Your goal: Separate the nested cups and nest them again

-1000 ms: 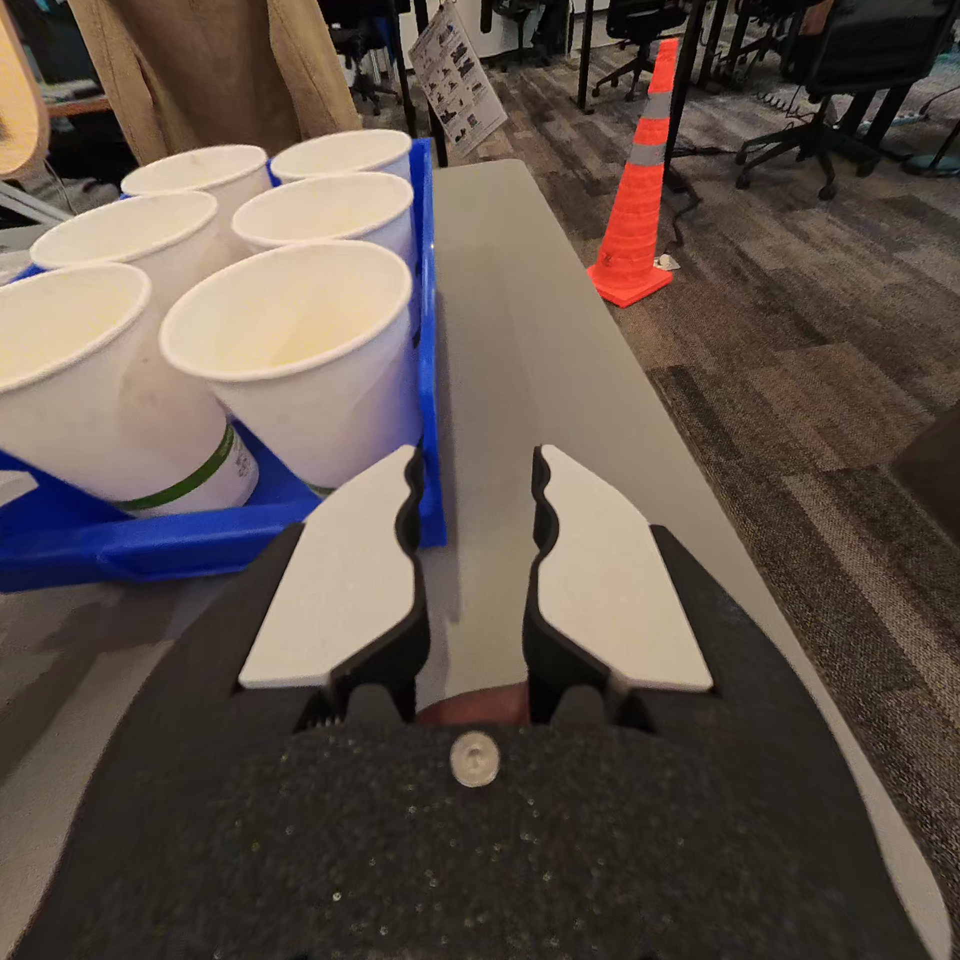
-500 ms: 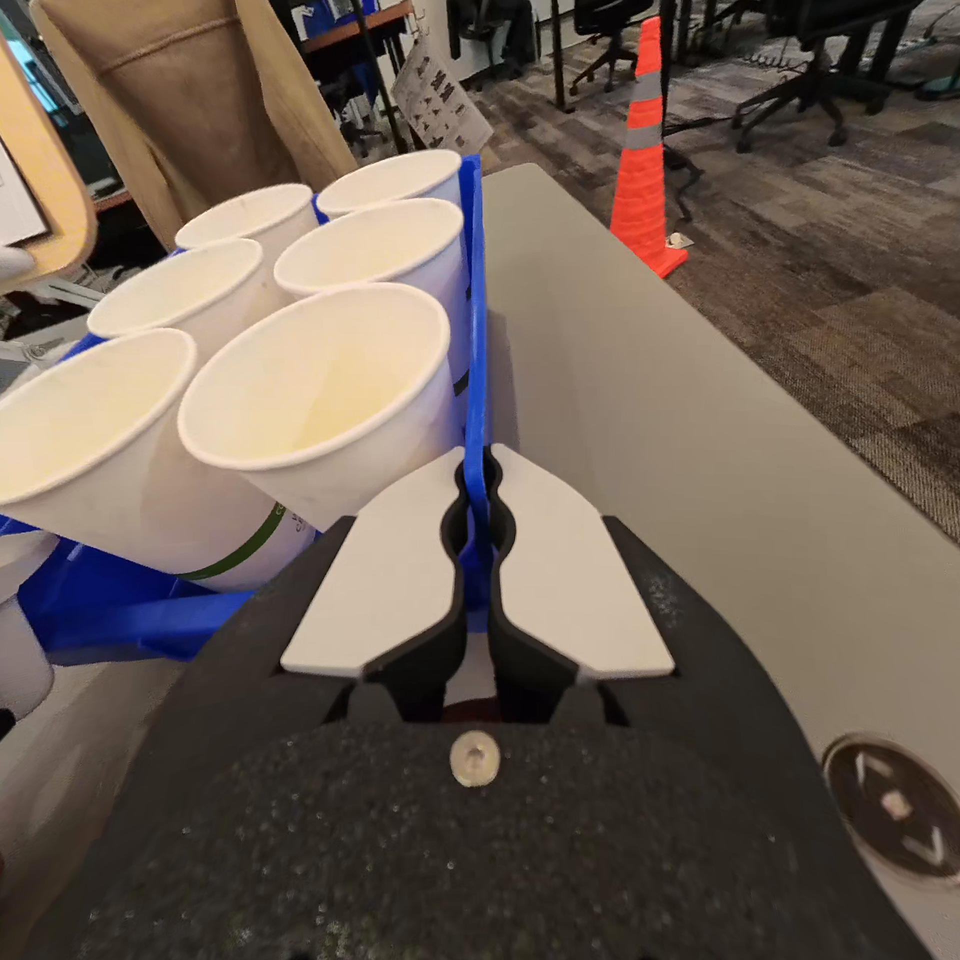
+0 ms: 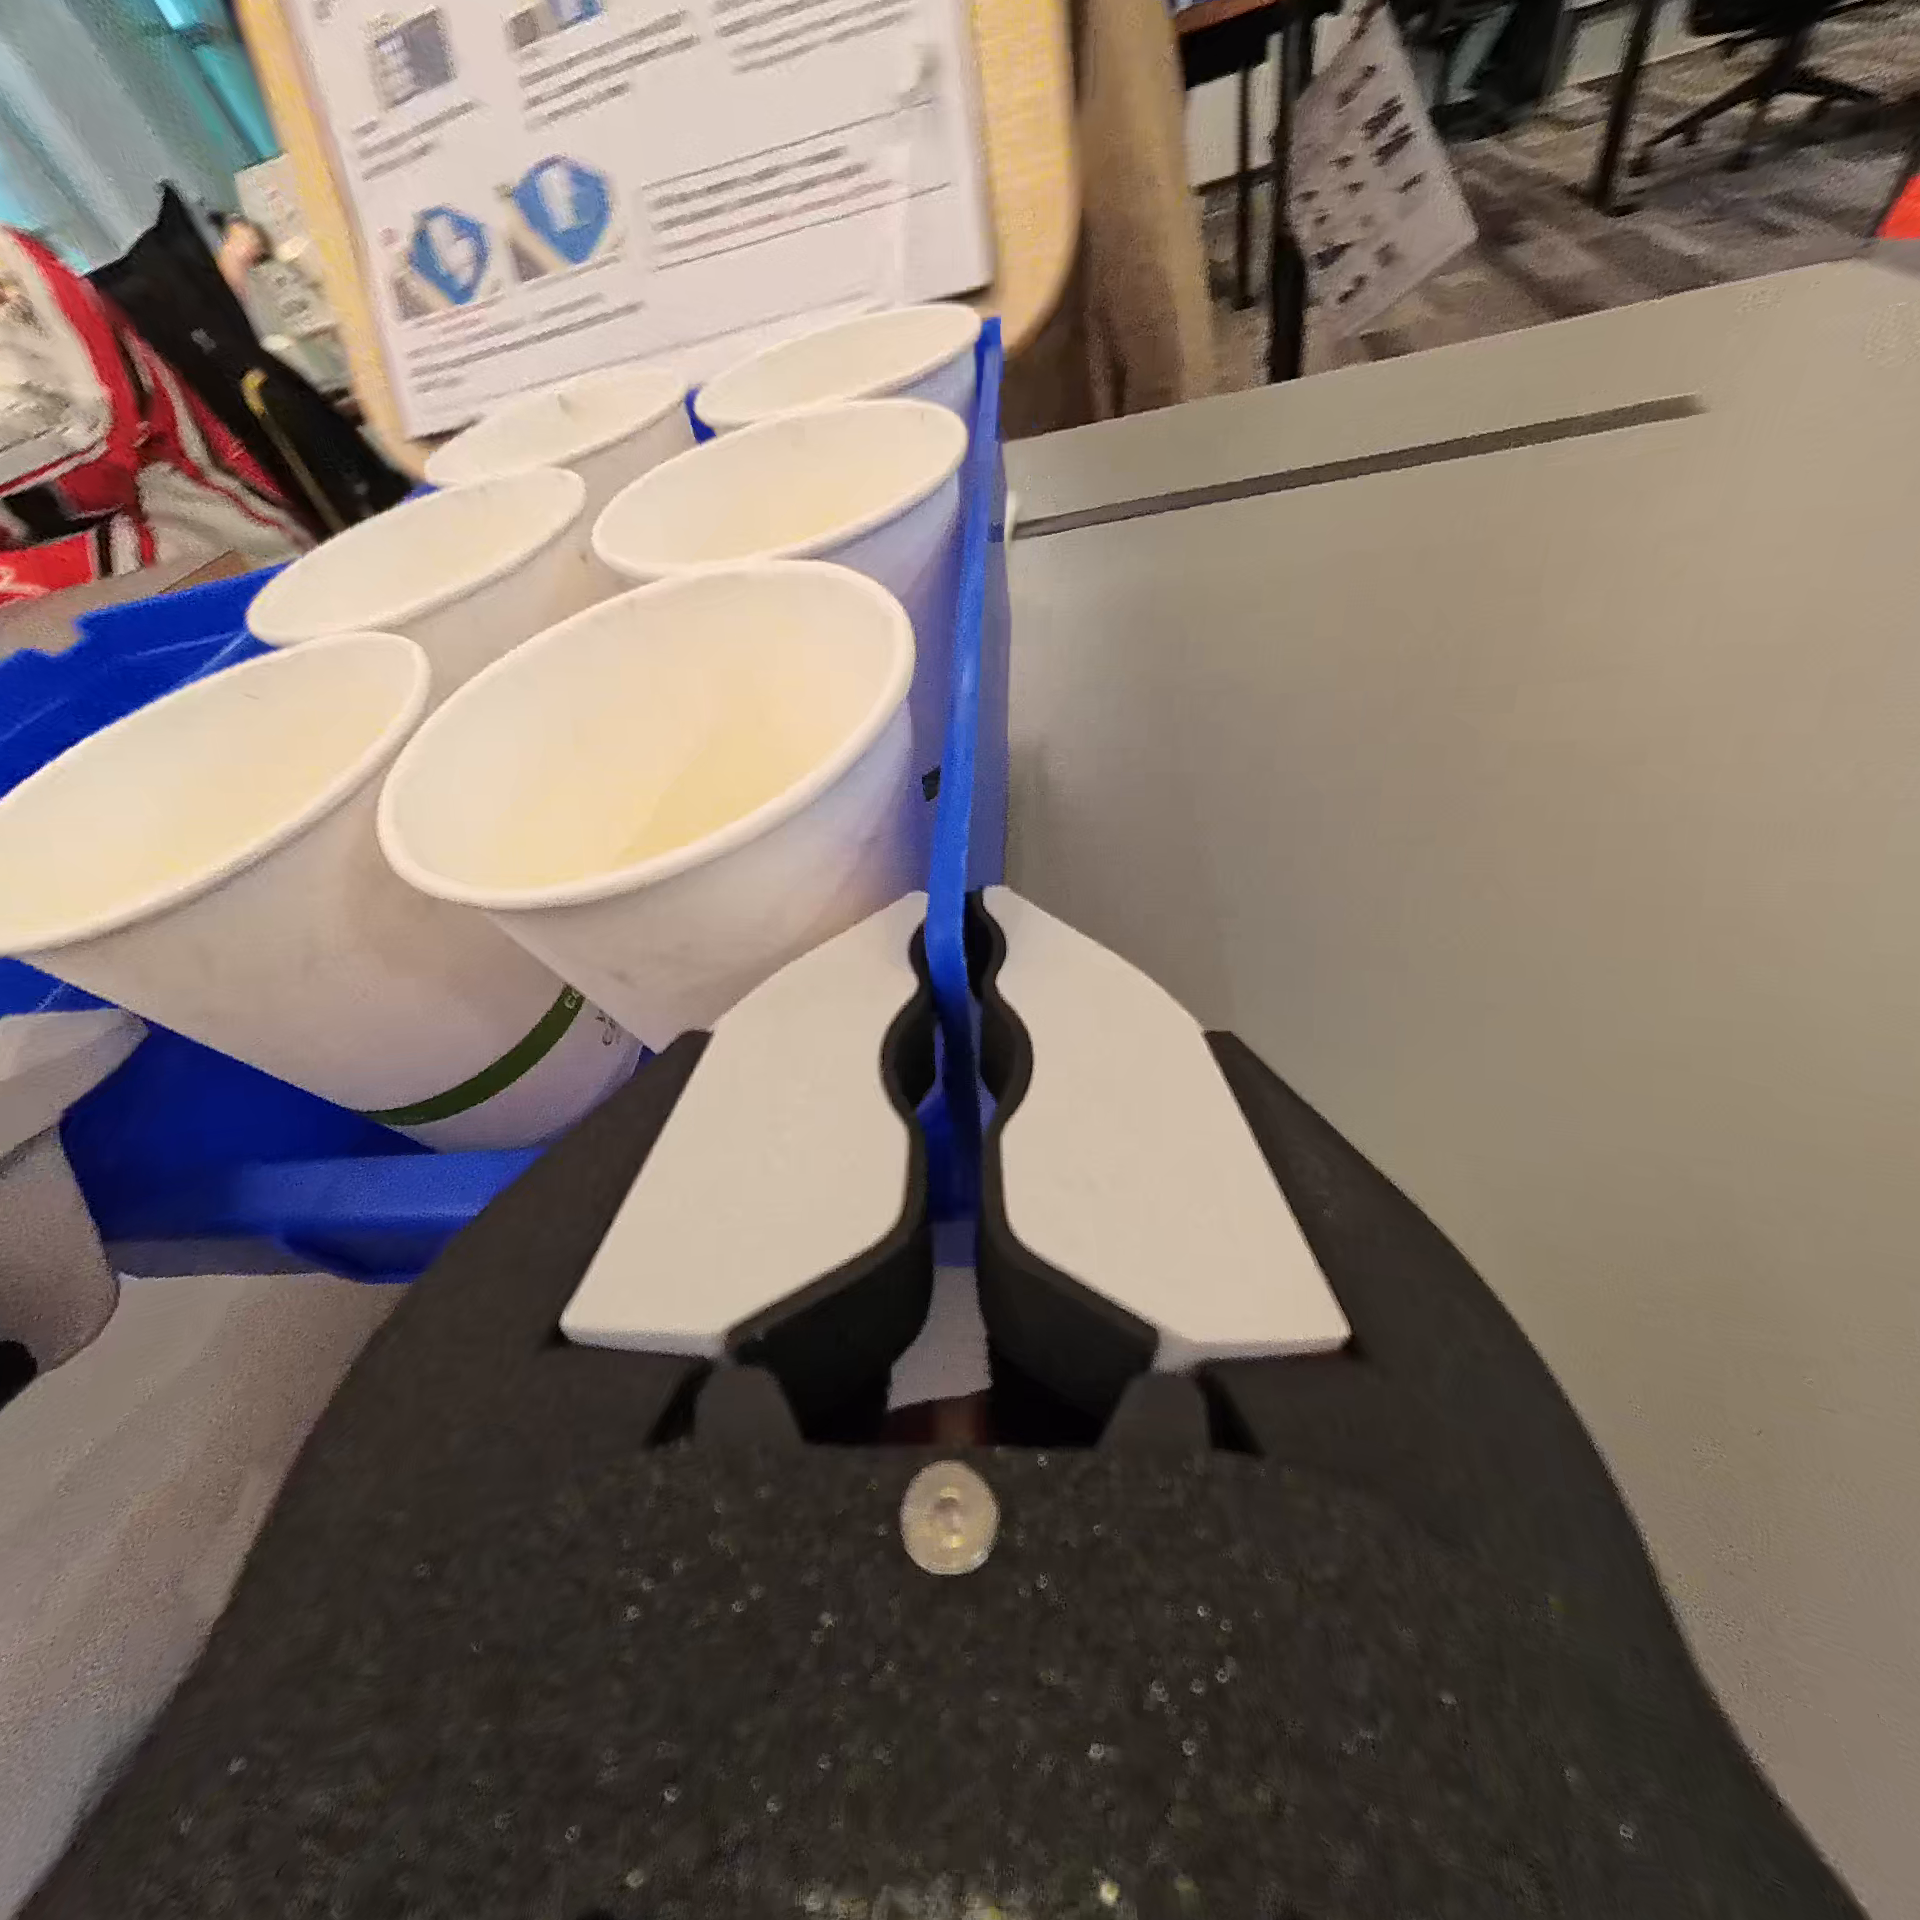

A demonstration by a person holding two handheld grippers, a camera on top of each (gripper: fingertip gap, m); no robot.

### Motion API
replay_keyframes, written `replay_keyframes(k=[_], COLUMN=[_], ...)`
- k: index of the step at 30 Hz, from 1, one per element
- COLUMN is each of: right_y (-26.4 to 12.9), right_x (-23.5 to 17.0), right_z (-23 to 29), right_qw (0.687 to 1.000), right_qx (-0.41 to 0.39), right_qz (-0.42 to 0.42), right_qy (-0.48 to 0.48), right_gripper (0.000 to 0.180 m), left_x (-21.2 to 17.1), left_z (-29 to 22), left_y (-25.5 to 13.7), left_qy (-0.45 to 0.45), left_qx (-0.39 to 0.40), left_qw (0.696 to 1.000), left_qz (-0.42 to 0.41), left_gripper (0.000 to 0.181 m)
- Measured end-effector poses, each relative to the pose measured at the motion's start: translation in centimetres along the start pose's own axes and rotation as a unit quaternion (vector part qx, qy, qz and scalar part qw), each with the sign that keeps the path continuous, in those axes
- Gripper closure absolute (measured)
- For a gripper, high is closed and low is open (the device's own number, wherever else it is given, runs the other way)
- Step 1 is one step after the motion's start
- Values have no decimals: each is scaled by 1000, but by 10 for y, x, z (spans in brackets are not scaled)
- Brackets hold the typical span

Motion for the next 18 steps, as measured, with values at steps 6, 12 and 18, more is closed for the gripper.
replay_keyframes(k=[6, 12, 18], right_y=[21, 25, -15], right_x=[-17, -23, -15], right_z=[46, 50, 25], right_qw=[999, 998, 991], right_qx=[43, 48, 112], right_qz=[29, 32, 40], right_qy=[-15, -27, -52], right_gripper=[177, 175, 140], left_x=[-14, -24, -34], left_z=[56, 67, 104], left_y=[-5, -1, -49], left_qy=[-19, -11, -17], left_qx=[34, 20, -42], left_qw=[999, 999, 996], left_qz=[26, 25, 77], left_gripper=[178, 173, 118])
Point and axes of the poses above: each gripper's, where its closed fingertips meet, y out along the fingers, x out of its top, z = x × y across the jaws, the point moved 10 cm from there along -y, back along the fingers, and after that the axes turned 2 degrees about -z, right-handed, at the moved point
